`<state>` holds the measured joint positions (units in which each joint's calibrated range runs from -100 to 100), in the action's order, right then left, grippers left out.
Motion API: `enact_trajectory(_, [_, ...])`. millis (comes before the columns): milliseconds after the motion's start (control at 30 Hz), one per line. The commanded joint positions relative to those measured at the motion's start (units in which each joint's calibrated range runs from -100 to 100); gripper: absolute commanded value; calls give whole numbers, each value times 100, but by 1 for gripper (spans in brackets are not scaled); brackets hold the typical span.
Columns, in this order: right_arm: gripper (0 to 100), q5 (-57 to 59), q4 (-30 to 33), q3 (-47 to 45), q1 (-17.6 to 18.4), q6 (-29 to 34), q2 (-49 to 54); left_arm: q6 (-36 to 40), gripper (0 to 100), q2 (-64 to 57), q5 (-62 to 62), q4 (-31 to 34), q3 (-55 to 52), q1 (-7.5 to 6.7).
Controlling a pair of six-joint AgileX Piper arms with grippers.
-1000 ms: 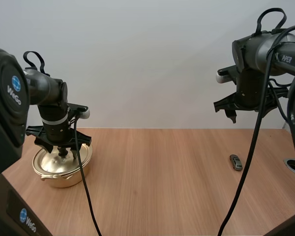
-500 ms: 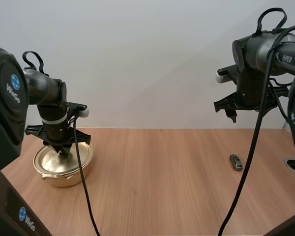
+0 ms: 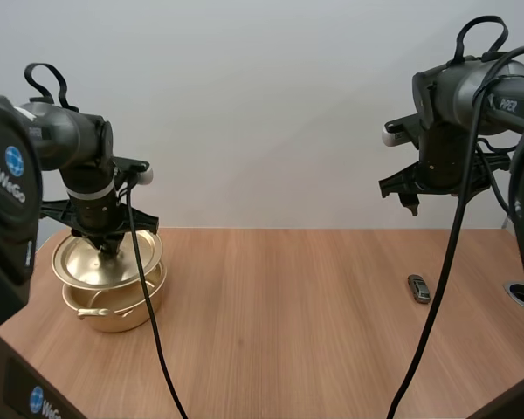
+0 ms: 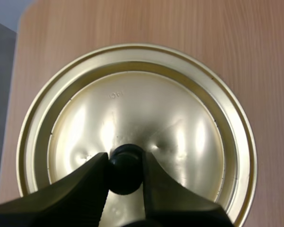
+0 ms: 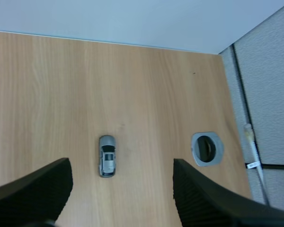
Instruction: Open the pot, put the car inside, and close it
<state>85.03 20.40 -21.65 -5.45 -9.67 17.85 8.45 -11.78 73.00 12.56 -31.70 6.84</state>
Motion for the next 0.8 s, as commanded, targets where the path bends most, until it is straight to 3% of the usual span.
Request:
enact_trajectory(0, [100,211,-486,-47,-6,-2,-138,1,0,-397,7,-11,131,-3])
enact_trajectory(100, [100,164,-804,-372,-10,-2,-404,-67,0,-860,-16,-11,200,-3])
enact_trajectory(233, [100,-137,-482,-773,-83,144,-798,-304,0,-1352,-30,-11,200,-3])
enact_trajectory(500, [100,-856,-339,-899,-697,242,-1180,-407,0,-1693,4,-24,200,-3])
enact_trajectory(767, [100,-981,-1150,-899,-872,-616,-1345,-407,0,-1693,108,-169,200,-3])
